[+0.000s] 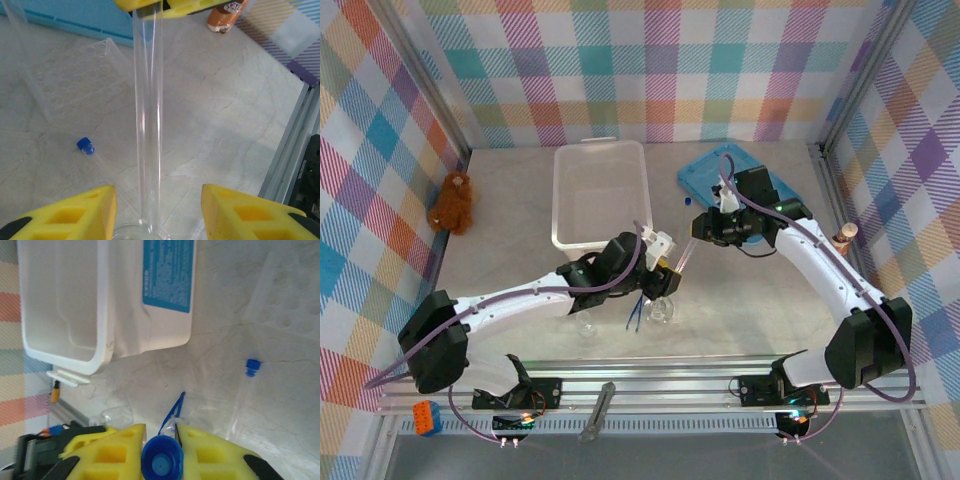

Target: Organize the chemistry lab equipment

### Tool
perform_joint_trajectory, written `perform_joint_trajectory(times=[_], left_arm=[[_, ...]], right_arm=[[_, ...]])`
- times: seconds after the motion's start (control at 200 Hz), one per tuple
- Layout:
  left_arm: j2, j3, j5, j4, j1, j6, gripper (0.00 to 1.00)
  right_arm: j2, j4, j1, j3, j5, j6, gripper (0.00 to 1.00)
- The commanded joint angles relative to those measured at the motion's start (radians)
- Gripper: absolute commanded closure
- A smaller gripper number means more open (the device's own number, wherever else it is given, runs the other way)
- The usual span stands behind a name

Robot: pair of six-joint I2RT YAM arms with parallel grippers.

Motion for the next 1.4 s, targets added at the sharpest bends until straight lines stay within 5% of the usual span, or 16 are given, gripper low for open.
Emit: perform_joint_trajectory(times=[0.0, 0.64, 0.925, 1.395], left_arm=[[-0.033, -0.006, -0.029, -0.026, 0.013, -0.021, 0.52], [-0.066, -0.042, -0.021, -0.039, 0.044, -0.117, 0.51], [-0.055, -0.064, 0.028, 0.015, 0.045, -0.176, 0.5], [-0.042, -0.071, 0.051, 0.039, 0.047, -0.225, 0.49]], right_arm=[[-0.056, 0.007, -0.001, 0.001, 0.115, 0.018, 0.78], [-0.109, 0.223, 0.266, -0.076, 0.885, -0.012, 0.83], [-0.099, 0.375, 0.282, -0.146, 1.045, -0.02, 0.83], [0.034, 0.514, 0.284, -0.139, 1.078, -0.048, 0.82]])
